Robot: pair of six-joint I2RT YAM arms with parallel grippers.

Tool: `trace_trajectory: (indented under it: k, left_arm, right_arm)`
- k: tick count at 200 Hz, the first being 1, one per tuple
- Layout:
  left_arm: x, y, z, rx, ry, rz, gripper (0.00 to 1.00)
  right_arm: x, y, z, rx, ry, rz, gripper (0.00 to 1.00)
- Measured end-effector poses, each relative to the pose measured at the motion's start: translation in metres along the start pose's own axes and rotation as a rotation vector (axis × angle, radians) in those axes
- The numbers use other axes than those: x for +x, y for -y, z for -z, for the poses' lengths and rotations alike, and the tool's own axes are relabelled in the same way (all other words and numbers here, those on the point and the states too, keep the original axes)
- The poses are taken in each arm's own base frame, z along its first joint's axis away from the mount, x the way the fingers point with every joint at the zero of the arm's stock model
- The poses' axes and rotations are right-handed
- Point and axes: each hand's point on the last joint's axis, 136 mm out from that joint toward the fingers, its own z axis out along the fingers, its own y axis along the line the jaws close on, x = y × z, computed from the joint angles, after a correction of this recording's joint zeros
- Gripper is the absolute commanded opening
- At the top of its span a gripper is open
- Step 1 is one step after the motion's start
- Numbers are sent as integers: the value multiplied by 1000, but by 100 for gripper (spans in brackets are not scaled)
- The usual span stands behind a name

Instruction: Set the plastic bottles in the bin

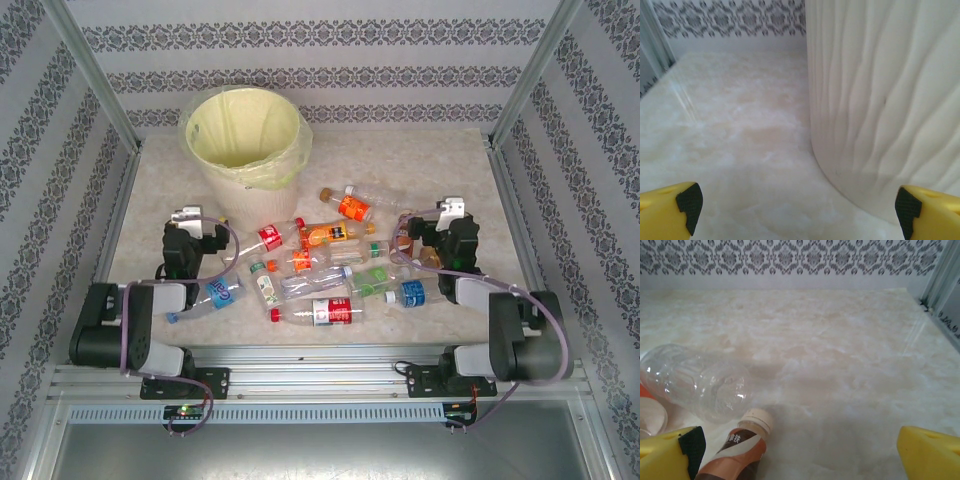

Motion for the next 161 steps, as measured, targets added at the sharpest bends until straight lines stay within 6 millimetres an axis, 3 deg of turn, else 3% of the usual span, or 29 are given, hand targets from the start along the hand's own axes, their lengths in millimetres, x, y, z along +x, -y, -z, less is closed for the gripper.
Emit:
trace_trajectory:
  k: [39, 74, 105, 161]
  left_arm:
    - [-41, -5, 25, -40, 75, 37, 100]
    - [-77, 17, 42, 16, 84, 126, 100]
    - [-99, 65, 61, 141, 49, 161, 100]
    - [-122, 160, 106, 424, -62, 114, 100]
  right_arm:
    - [-39, -7, 26, 15, 28, -10, 98]
    - [-72, -10, 57, 28, 43, -80, 98]
    - [-83, -14, 79, 42, 15, -161, 98]
    - [-53, -5, 94, 163, -202, -288, 98]
